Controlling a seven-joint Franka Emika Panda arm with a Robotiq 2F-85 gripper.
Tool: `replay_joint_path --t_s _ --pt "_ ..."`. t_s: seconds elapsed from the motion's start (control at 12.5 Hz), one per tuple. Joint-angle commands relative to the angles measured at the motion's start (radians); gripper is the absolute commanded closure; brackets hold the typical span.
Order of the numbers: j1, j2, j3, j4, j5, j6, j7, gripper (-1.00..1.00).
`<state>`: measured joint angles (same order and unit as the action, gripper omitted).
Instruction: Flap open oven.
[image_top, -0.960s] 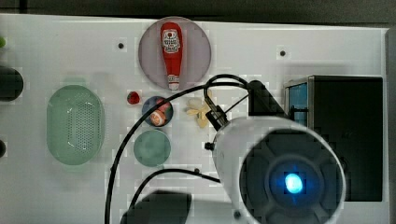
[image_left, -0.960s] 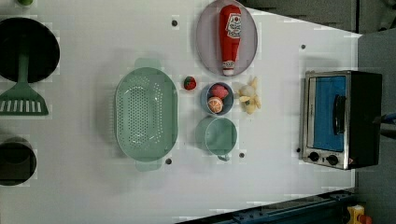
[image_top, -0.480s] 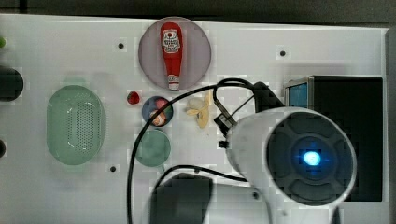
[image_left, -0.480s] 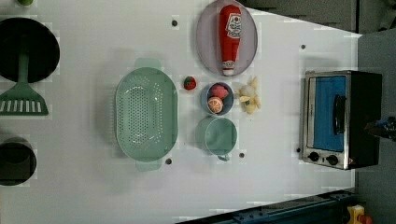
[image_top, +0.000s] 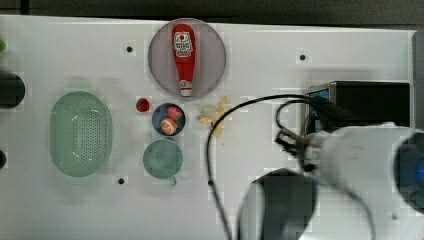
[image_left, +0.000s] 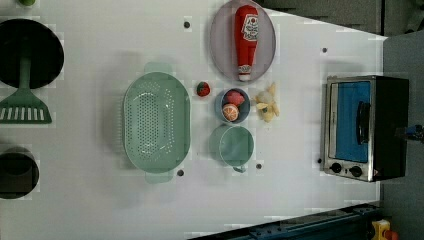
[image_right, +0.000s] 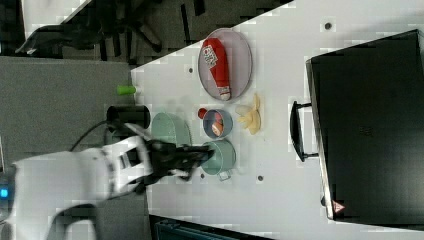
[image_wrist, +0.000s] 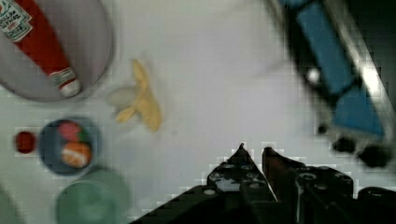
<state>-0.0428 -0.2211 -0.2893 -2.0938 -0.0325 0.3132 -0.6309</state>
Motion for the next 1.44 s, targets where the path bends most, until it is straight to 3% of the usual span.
replay_joint_path --t_s 0.08,0.24,0.96,1.44 --pt "-0.036 0.050 -0.078 -0.035 -0.001 0.111 -0.470 0.65" --pt "-0.037 0.100 -0.116 -0.054 -0.001 0.197 -0.571 0.65" --pt "-0.048 0.308 -0.154 -0.143 -0.001 0.520 -0.578 0.65" --pt "-0.031 0.369 -0.139 -0.158 -0.014 0.588 -0.572 0.65"
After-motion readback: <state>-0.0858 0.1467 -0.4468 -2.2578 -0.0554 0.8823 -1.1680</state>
